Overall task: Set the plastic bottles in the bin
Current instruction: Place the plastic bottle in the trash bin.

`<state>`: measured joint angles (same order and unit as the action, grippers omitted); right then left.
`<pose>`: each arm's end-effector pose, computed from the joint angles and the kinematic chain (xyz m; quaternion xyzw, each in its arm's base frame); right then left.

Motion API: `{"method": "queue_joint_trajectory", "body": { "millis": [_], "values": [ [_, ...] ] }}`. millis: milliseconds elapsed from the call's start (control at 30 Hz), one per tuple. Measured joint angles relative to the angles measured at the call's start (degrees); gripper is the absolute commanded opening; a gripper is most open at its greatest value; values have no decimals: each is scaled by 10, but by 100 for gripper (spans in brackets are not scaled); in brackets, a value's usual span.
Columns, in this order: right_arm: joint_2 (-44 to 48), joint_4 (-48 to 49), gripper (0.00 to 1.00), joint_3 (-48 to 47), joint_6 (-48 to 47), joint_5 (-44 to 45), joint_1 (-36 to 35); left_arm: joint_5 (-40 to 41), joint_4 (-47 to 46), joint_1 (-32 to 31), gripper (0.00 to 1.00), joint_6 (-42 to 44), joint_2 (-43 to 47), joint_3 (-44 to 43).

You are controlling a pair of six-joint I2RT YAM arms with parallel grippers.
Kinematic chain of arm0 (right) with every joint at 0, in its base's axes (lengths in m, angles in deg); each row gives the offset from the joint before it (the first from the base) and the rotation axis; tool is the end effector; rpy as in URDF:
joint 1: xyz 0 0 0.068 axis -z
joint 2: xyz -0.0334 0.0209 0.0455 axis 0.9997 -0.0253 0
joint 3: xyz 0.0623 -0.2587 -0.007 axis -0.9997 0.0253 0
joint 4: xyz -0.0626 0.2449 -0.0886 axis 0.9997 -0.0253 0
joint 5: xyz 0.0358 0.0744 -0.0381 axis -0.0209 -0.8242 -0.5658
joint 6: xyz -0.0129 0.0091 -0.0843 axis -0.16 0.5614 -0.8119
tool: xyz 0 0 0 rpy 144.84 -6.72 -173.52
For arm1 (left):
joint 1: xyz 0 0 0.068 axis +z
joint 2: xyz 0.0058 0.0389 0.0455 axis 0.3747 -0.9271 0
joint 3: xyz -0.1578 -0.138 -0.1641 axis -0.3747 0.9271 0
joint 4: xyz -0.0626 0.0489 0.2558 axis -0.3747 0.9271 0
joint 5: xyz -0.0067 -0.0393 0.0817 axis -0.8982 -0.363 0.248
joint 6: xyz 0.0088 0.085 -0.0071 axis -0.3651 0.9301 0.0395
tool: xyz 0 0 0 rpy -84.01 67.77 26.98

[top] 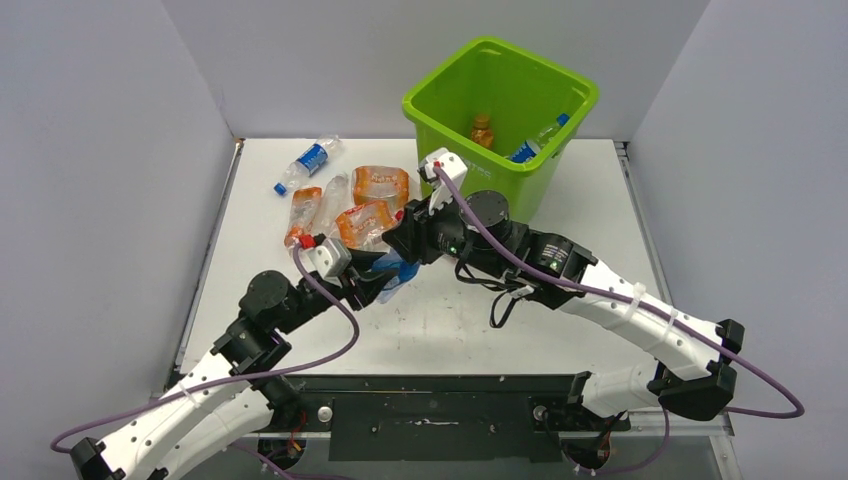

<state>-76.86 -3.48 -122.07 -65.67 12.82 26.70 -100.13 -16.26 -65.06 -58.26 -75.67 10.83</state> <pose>0.1610 0.2930 0.4368 -0.2563 0.7440 0.3964 0.4729 0.1437 -0.1566 0.3339 0.2953 0.6056 -0.3647 0.6426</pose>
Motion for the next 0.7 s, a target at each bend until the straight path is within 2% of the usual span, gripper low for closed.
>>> {"method": "queue_joint_trajectory", "body": {
  "millis": [33,67,167,300,567,700],
  "values": [
    [0,-1,5,0,-1,1,0,0,-3,0,88,0,2,2],
    [0,-7,5,-3,-2,5,1,1,-7,0,98,-1,5,6],
    [-1,-40,5,-31,-15,30,9,5,-35,0,96,-9,29,24],
    [2,-51,5,-124,-47,84,29,31,-78,0,96,-9,72,61],
    [57,137,5,-203,-180,308,81,151,-112,0,96,7,106,80],
    [11,214,5,-252,-217,374,174,218,-114,0,96,17,107,83]
  ]
}}
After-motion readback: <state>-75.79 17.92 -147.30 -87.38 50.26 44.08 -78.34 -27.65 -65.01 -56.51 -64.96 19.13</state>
